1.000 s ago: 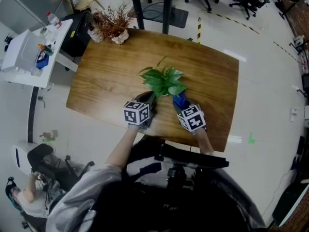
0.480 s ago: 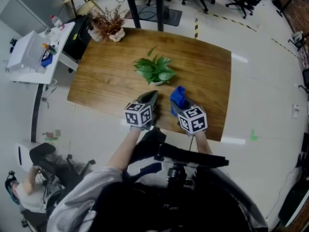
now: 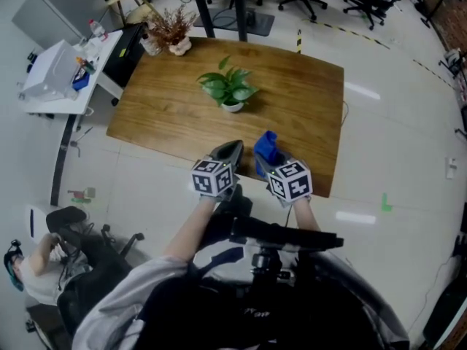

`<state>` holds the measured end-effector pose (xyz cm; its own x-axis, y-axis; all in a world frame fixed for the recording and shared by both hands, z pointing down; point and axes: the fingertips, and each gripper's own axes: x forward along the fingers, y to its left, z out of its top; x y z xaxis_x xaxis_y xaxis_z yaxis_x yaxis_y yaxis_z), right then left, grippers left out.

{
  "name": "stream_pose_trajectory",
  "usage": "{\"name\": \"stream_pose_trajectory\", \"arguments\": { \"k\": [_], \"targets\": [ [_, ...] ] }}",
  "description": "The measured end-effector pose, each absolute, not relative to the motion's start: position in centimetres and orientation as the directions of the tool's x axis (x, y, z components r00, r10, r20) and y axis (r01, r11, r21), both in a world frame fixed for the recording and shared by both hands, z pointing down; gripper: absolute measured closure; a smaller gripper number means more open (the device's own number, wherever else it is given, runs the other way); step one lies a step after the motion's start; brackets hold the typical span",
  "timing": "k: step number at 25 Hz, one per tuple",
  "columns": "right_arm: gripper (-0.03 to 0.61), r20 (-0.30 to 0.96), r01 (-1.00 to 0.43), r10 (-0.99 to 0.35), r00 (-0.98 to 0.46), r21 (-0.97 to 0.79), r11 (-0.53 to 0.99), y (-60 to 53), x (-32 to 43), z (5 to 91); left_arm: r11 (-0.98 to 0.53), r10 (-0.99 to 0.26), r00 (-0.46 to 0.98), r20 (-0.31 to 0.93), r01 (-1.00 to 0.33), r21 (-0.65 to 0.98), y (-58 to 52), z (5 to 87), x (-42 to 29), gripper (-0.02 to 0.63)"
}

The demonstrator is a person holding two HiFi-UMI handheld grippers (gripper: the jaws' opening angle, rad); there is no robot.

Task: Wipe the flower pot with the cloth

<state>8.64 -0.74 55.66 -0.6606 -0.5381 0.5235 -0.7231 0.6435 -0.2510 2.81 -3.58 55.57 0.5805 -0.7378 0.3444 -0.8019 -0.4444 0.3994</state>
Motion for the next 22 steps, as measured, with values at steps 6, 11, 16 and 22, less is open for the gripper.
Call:
{"name": "stream_pose_trajectory", "arguments": {
  "k": [6, 11, 16, 22],
  "targets": [
    [0.502, 0.517, -0.703, -0.524, -0.677, -0.244, 0.668, 2.3, 8.6, 55.4, -0.437, -0.753, 0.566, 0.336, -0.812, 0.388, -0.2, 55.3, 3.1, 0.614],
    [0.502, 0.507, -0.688, -0.517, -0.690, -0.238, 0.685, 4.2, 8.7, 55.0, -0.427, -0.766, 0.552, 0.329, -0.820, 0.381, 1.9, 55.0, 3.3, 0.614],
    [0.502, 0.503, -0.686, -0.518, -0.692, -0.234, 0.689, 5.9, 9.0, 55.0, -0.415, -0.775, 0.538, 0.330, -0.828, 0.377, 3.9, 55.2, 3.2, 0.614],
    [0.502, 0.502, -0.681, -0.514, -0.696, -0.234, 0.693, 8.1, 9.6, 54.9, -0.398, -0.783, 0.525, 0.334, -0.835, 0.380, 6.4, 55.3, 3.4, 0.614]
  ]
}}
